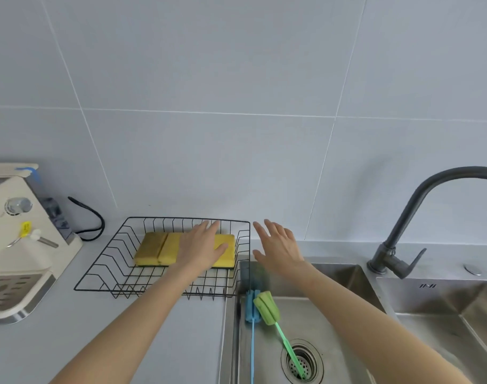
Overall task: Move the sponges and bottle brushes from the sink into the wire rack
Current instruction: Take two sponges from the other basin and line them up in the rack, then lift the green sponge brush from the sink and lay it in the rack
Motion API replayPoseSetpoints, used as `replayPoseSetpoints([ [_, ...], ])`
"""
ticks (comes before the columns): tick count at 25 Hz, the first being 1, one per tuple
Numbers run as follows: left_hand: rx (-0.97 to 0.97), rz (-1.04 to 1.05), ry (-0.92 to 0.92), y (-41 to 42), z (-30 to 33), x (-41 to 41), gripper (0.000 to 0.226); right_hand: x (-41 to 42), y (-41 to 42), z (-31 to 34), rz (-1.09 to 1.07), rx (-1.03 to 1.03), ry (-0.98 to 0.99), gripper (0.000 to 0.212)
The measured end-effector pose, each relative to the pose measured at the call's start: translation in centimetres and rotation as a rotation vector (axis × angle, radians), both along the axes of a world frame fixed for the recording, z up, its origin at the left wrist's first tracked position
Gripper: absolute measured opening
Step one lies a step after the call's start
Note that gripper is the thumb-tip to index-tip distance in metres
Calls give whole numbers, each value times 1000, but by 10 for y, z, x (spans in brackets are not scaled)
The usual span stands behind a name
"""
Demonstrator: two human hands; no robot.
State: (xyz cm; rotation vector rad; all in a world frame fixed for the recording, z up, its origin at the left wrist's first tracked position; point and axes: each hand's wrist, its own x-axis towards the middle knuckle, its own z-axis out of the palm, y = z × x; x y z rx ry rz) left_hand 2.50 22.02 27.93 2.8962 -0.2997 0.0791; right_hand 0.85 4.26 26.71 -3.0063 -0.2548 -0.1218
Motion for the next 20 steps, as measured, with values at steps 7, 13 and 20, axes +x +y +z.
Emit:
replayPoseSetpoints([
  [7,8,-42,49,-53,-12,-13,67,-26,-54,-14,-104,60,100,63],
  [13,52,-73,109,-94,-32,-18,65,-36,-91,-33,-152,66,169,62],
  [20,101,-148,175,-132,-65,-27,65,-44,-112,-66,-163,74,251,62],
])
